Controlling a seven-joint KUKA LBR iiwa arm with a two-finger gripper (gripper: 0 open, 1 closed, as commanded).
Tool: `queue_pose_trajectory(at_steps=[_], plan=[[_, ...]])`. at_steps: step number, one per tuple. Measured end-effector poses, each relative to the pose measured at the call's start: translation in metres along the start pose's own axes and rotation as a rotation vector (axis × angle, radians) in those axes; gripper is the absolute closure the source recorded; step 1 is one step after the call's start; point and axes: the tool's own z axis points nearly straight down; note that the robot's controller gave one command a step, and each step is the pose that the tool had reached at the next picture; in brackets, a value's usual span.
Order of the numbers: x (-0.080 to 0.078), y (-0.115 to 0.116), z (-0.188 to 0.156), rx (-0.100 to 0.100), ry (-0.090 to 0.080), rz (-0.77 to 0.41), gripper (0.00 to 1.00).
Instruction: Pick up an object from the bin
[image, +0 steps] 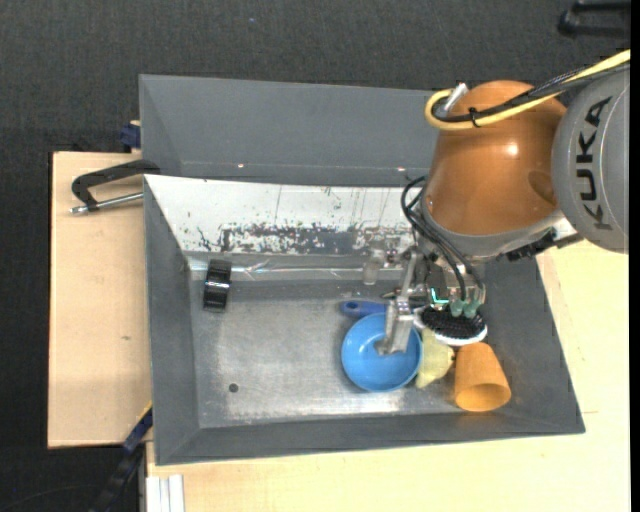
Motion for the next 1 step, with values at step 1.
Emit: queue_pose_trajectory(at_steps=[1], plan=[[-0.0324,-0.0070,0.1729,0.001,-0.003,-0.508,0.00]])
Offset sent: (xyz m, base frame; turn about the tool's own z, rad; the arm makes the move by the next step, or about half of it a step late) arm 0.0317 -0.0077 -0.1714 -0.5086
